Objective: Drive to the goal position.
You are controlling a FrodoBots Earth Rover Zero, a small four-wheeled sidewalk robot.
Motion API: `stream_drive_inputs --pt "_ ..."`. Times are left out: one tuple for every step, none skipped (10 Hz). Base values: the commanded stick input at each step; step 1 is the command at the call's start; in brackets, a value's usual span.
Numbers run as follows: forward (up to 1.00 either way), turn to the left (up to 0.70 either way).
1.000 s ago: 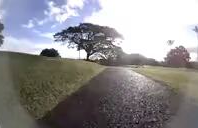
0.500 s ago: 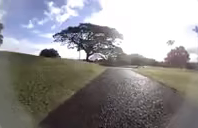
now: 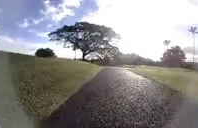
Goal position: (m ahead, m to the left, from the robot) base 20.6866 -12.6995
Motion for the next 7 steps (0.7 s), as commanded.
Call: stream_drive_inputs --pt "0.60 -0.15" --pt "0.60 -0.15" --pt "0.60 -0.15" --pt "0.60 -0.13" --pt "0.60 -0.08" --pt "0.60 0.00" --pt "0.60 0.00"
